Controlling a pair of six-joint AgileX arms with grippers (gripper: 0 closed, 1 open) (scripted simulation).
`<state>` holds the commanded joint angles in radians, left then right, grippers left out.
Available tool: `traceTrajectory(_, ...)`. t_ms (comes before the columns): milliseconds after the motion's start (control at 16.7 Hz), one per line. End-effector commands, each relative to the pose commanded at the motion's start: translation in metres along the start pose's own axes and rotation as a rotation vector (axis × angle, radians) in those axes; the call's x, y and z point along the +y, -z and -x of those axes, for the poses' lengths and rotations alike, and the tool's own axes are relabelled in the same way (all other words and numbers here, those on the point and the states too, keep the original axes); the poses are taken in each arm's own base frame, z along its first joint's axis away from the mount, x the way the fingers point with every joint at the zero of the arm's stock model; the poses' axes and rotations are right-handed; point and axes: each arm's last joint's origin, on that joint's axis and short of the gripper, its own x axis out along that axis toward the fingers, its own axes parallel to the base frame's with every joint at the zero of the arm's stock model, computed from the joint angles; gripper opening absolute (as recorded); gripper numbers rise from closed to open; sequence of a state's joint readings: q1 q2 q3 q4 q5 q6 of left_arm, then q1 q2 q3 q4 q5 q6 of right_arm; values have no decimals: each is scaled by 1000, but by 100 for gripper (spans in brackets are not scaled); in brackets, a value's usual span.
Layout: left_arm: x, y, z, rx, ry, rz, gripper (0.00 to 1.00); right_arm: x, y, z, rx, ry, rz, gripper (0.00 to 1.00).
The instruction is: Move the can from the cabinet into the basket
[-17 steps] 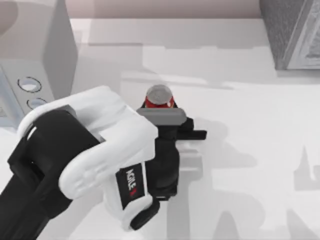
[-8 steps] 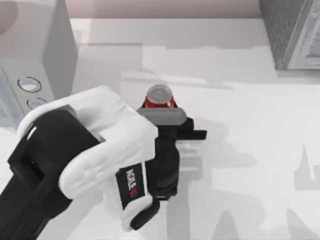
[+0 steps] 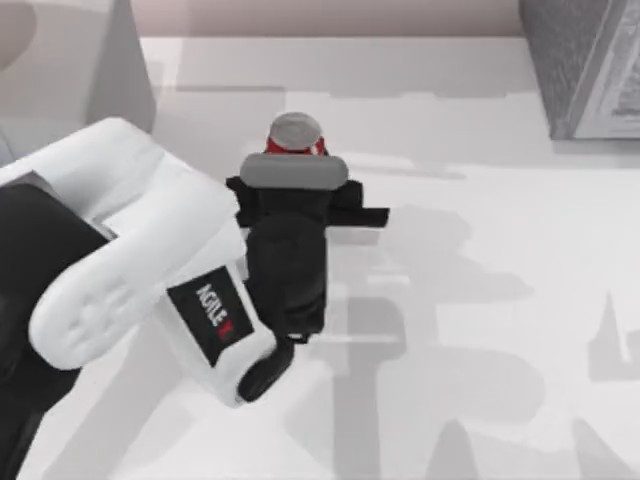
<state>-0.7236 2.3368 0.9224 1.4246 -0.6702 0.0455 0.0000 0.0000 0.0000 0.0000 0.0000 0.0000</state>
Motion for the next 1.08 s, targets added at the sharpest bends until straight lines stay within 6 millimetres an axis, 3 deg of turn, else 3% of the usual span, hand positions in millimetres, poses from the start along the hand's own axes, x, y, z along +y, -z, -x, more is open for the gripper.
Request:
traceTrajectory(120,30,-37,-25,0,7,-17,0,0,0,0,0,0,0,100)
traceTrajectory(300,98,-111,-48,-2,15,-41,0,0,0,0,0,0,0,100)
traceTrajectory(420,157,-170,-41,-12,18,-52,0,0,0,0,0,0,0,100)
traceTrajectory(480,187,-198,-28,-21,19,-57,0,0,0,0,0,0,0,100)
traceTrajectory(540,214,-226,-7,-31,20,-61,0,0,0,0,0,0,0,100)
traceTrajectory(660,259,-271,52,-54,20,-72,0,0,0,0,0,0,0,100)
traceTrajectory(780,281,-297,125,-73,19,-84,0,0,0,0,0,0,0,100)
traceTrajectory(900,280,-301,198,-84,18,-94,0,0,0,0,0,0,0,100)
traceTrajectory(1080,250,-275,282,-82,14,-97,0,0,0,0,0,0,0,100)
